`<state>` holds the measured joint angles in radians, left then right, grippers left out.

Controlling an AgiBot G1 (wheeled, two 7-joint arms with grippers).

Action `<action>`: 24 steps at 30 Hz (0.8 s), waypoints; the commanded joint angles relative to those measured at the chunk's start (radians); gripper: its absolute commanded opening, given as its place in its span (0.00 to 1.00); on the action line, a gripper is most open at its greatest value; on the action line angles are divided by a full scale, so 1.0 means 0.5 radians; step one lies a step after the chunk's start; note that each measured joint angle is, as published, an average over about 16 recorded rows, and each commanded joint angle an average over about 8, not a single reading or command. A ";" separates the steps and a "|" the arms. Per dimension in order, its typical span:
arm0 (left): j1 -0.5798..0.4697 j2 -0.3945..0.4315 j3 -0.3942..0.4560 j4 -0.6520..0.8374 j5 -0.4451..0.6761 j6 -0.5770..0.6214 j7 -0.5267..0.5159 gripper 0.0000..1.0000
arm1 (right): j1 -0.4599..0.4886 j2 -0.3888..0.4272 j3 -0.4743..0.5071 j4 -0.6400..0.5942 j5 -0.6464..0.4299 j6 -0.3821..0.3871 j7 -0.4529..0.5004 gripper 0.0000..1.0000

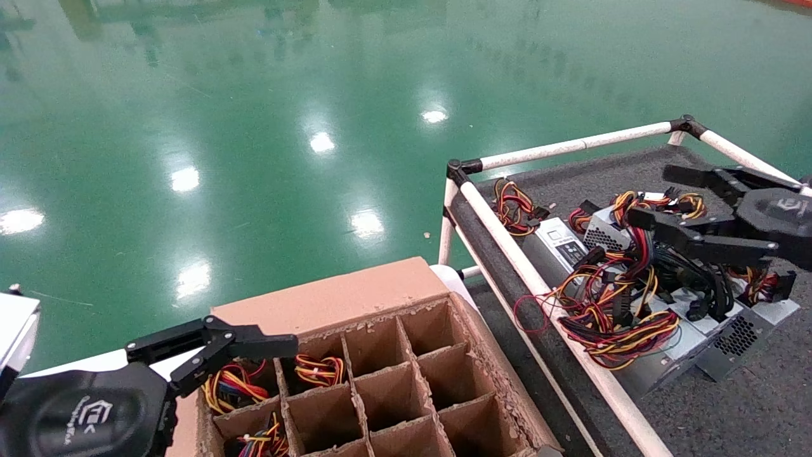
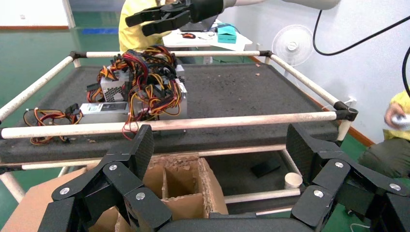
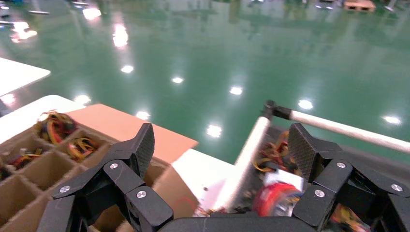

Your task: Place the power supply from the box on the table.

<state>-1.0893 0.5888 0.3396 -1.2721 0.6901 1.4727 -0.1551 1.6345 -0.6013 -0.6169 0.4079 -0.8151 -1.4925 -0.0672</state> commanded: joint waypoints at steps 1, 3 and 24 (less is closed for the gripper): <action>0.000 0.000 0.000 0.000 0.000 0.000 0.000 1.00 | -0.048 -0.001 0.029 0.075 0.007 0.000 0.022 1.00; 0.000 0.000 0.000 0.000 0.000 0.000 0.000 1.00 | -0.095 -0.002 0.057 0.149 0.014 -0.001 0.043 1.00; 0.000 0.000 0.001 0.000 -0.001 0.000 0.000 1.00 | -0.595 -0.010 0.358 0.931 0.090 -0.003 0.271 1.00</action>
<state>-1.0895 0.5886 0.3401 -1.2720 0.6898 1.4725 -0.1548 1.3368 -0.6066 -0.4376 0.8737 -0.7702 -1.4942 0.0683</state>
